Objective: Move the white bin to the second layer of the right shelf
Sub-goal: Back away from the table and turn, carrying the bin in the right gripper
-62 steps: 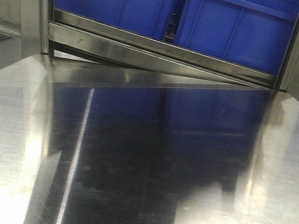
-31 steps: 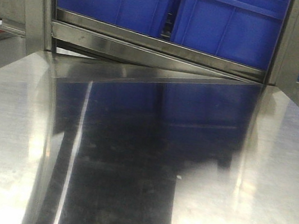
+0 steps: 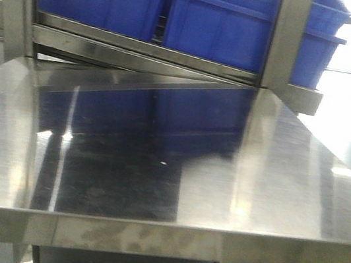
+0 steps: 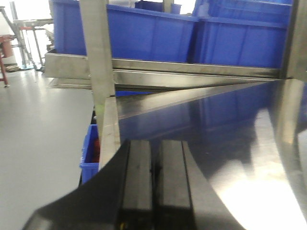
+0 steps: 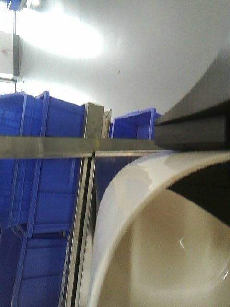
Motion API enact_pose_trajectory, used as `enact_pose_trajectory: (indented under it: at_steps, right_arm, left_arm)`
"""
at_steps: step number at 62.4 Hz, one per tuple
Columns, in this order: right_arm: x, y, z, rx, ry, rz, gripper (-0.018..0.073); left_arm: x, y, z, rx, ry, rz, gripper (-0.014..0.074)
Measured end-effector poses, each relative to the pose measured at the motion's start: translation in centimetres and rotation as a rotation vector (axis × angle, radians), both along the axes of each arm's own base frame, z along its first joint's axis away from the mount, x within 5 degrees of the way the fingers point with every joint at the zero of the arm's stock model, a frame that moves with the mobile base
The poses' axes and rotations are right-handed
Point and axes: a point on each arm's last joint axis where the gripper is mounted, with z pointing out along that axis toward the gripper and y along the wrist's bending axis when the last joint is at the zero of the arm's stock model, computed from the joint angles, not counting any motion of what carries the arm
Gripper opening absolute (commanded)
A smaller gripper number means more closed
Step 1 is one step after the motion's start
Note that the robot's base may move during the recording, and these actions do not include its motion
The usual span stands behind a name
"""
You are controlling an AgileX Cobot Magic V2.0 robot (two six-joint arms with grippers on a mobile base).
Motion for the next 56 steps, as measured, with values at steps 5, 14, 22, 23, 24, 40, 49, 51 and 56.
enact_pose_trajectory:
  at_steps: [5, 14, 22, 23, 24, 40, 49, 51, 56]
  right_arm:
    - [0.00, 0.00, 0.00, 0.000, 0.000, 0.000, 0.0056]
    - [0.00, 0.00, 0.00, 0.000, 0.000, 0.000, 0.0056]
    - [0.00, 0.00, 0.00, 0.000, 0.000, 0.000, 0.0056]
    - [0.00, 0.00, 0.00, 0.000, 0.000, 0.000, 0.0056]
    - [0.00, 0.00, 0.00, 0.000, 0.000, 0.000, 0.0056]
    - [0.00, 0.01, 0.00, 0.002, 0.000, 0.001, 0.0056]
    - [0.00, 0.01, 0.00, 0.002, 0.000, 0.001, 0.0056]
    - [0.00, 0.01, 0.00, 0.002, 0.000, 0.001, 0.0056]
    - [0.00, 0.01, 0.00, 0.002, 0.000, 0.001, 0.0056]
  left_arm:
    - [0.00, 0.00, 0.00, 0.000, 0.000, 0.000, 0.0085]
    - [0.00, 0.00, 0.00, 0.000, 0.000, 0.000, 0.0085]
    - [0.00, 0.00, 0.00, 0.000, 0.000, 0.000, 0.0085]
    - [0.00, 0.00, 0.00, 0.000, 0.000, 0.000, 0.0085]
    - [0.00, 0.00, 0.00, 0.000, 0.000, 0.000, 0.0085]
    - [0.00, 0.00, 0.00, 0.000, 0.000, 0.000, 0.0085]
    - [0.00, 0.00, 0.00, 0.000, 0.000, 0.000, 0.0085]
    - [0.00, 0.00, 0.00, 0.000, 0.000, 0.000, 0.0085]
    - [0.00, 0.00, 0.00, 0.000, 0.000, 0.000, 0.0085]
